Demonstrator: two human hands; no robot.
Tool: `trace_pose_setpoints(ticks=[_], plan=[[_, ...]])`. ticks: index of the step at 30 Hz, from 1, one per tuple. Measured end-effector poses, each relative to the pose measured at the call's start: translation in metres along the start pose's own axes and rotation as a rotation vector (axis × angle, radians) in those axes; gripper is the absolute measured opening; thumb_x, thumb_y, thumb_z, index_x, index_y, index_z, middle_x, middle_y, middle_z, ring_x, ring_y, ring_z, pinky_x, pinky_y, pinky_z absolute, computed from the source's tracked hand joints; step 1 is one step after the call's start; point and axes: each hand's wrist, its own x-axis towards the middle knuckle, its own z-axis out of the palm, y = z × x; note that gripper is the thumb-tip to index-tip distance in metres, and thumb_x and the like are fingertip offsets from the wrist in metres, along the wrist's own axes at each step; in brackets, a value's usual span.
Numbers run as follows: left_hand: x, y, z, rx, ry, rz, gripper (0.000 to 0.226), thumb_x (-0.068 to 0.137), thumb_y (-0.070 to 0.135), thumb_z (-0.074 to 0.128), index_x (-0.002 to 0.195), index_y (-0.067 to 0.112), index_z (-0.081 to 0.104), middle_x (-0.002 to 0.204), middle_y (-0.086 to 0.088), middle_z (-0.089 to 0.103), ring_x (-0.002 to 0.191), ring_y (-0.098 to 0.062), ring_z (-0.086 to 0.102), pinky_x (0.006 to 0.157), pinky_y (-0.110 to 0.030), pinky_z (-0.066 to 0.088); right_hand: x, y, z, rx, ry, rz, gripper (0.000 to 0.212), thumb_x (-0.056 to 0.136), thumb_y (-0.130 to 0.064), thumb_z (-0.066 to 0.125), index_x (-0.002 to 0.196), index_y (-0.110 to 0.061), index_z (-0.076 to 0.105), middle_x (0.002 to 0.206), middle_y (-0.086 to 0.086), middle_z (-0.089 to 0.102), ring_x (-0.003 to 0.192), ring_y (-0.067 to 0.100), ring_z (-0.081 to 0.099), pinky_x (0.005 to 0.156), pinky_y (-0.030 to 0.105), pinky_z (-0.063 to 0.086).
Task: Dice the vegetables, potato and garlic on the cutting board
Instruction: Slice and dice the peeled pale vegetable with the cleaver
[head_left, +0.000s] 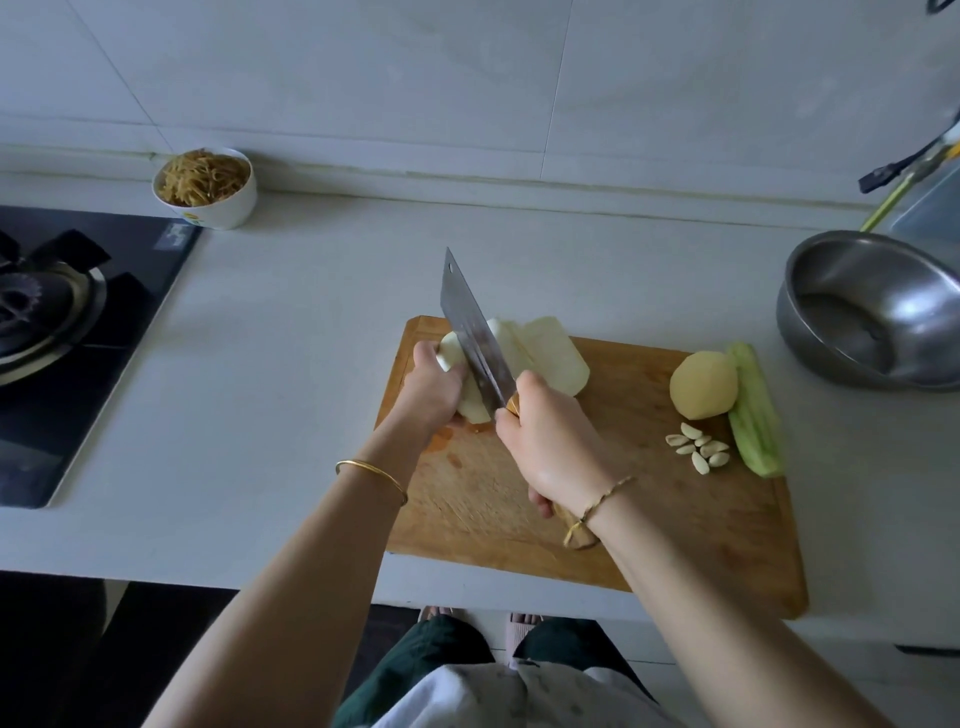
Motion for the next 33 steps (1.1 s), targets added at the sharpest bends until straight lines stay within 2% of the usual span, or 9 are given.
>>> trace_pose_setpoints(ticks=[3,9,13,16,23,25,27,30,33], plan=[[0.0,0.0,0.001,0.013,0.002,-0.009,0.035,0.101,0.027,0.039,0.133,0.019,0.029,0.111,-0.015,0.055,0.077,-0.028,0.066,0.073,-0.049,0.058,0.011,-0.001,0.005,-0.013,-0.008,-0.005,0.011,0.1,-0.019,0.039,0.094,-0.01,0.038,0.073,0.005,0.049,0.045,0.017,0.047,0.045,0.039,0.048],[0.003,0.001,0.002,0.045,0.001,0.003,0.037,0.101,0.029,0.039,0.135,0.021,0.028,0.116,-0.017,0.053,0.08,-0.032,0.066,0.067,-0.044,0.06,0.009,0.012,0.009,0.021,-0.024,0.005,0.013,0.101,-0.021,0.039,0.091,-0.013,0.038,0.073,0.01,0.056,0.028,0.015,0.047,0.031,0.025,0.041],[0.003,-0.002,0.002,0.026,-0.025,-0.009,0.036,0.1,0.031,0.041,0.132,0.024,0.029,0.119,-0.016,0.051,0.087,-0.032,0.065,0.055,-0.035,0.056,0.022,0.016,0.026,-0.02,-0.038,0.039,0.01,0.101,-0.016,0.037,0.091,-0.015,0.036,0.077,0.012,0.058,0.037,0.022,0.052,0.033,0.031,0.045],[0.004,-0.003,0.001,0.015,-0.031,-0.01,0.034,0.099,0.03,0.042,0.131,0.024,0.03,0.117,-0.014,0.052,0.086,-0.03,0.065,0.063,-0.039,0.059,0.024,0.018,0.034,0.027,-0.059,0.06,0.005,0.101,-0.017,0.037,0.097,-0.014,0.038,0.077,0.013,0.059,0.04,0.024,0.054,0.034,0.031,0.047],[0.003,-0.003,0.003,0.013,-0.035,0.008,0.04,0.098,0.031,0.043,0.134,0.025,0.028,0.122,-0.013,0.048,0.087,-0.029,0.065,0.066,-0.04,0.06,0.035,0.027,0.042,0.16,-0.1,0.065,0.011,0.102,-0.022,0.039,0.106,-0.012,0.04,0.077,0.012,0.058,0.039,0.02,0.052,0.03,0.026,0.041],[0.003,-0.002,0.003,0.014,-0.033,0.0,0.04,0.098,0.029,0.042,0.135,0.025,0.026,0.123,-0.013,0.047,0.09,-0.031,0.064,0.061,-0.036,0.059,0.034,0.034,0.041,0.207,-0.1,0.057,0.015,0.102,-0.025,0.039,0.107,-0.011,0.04,0.073,0.008,0.056,0.037,0.016,0.051,0.032,0.026,0.043],[0.003,-0.001,0.001,-0.002,-0.03,-0.023,0.04,0.1,0.025,0.041,0.136,0.024,0.025,0.116,-0.013,0.05,0.086,-0.031,0.065,0.056,-0.031,0.057,0.032,0.041,0.041,0.215,-0.082,0.037,0.019,0.102,-0.027,0.039,0.108,-0.009,0.042,0.07,0.004,0.055,0.038,0.011,0.05,0.037,0.026,0.045],[0.004,-0.002,-0.007,-0.056,-0.053,-0.042,0.04,0.101,0.024,0.041,0.138,0.025,0.024,0.093,-0.006,0.052,0.079,-0.03,0.067,0.067,-0.04,0.059,0.031,0.05,0.042,0.299,-0.089,0.016,0.012,0.101,-0.025,0.039,0.102,-0.013,0.042,0.064,0.004,0.053,0.032,0.01,0.048,0.036,0.025,0.044],[0.003,-0.007,-0.012,-0.07,-0.094,-0.036,0.042,0.101,0.024,0.042,0.139,0.027,0.024,0.095,-0.006,0.052,0.077,-0.028,0.066,0.065,-0.037,0.059,0.029,0.053,0.033,0.487,-0.116,0.028,0.01,0.098,-0.021,0.045,0.093,-0.013,0.044,0.055,0.007,0.048,0.03,0.015,0.043,0.033,0.023,0.037]])
